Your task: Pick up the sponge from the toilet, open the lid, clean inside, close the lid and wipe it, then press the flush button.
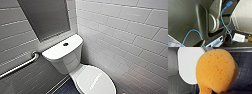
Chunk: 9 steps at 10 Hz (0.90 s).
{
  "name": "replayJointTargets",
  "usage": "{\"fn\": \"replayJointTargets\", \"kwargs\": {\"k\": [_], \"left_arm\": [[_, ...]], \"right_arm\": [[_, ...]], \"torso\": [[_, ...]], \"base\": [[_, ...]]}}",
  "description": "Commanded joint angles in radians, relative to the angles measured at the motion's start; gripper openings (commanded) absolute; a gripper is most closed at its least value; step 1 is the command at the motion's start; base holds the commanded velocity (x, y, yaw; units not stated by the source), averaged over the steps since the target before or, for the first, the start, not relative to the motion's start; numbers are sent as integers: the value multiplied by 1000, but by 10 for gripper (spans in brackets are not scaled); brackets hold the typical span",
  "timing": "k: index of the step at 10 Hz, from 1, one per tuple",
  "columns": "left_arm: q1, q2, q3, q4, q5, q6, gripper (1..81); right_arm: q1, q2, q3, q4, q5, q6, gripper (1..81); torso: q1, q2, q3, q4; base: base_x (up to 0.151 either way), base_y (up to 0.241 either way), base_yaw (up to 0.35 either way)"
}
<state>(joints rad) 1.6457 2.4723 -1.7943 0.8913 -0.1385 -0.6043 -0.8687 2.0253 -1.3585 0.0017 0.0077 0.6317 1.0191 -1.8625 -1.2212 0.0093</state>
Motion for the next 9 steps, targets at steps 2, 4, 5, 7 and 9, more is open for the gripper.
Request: {"fn": "replayJointTargets", "kwargs": {"k": [2,4,5,7,9], "left_arm": [[23,-25,26,17,39,1,811],[19,-24,29,17,39,1,811],[19,-24,26,17,39,1,811],[19,-22,22,15,40,0,811],[19,-22,15,14,40,0,811]], "right_arm": [[271,-93,213,-23,-98,2,10],[400,20,155,-20,-190,6,10],[463,111,94,-19,-240,8,10],[529,316,-68,-16,-280,9,10],[564,502,-234,-22,-321,17,10]], "torso": [[0,0,0,0],[0,0,0,0],[0,0,0,0],[0,0,0,0],[0,0,0,0]], "base": [[0,0,0],[0,0,0],[0,0,0],[0,0,0],[0,0,0]]}}
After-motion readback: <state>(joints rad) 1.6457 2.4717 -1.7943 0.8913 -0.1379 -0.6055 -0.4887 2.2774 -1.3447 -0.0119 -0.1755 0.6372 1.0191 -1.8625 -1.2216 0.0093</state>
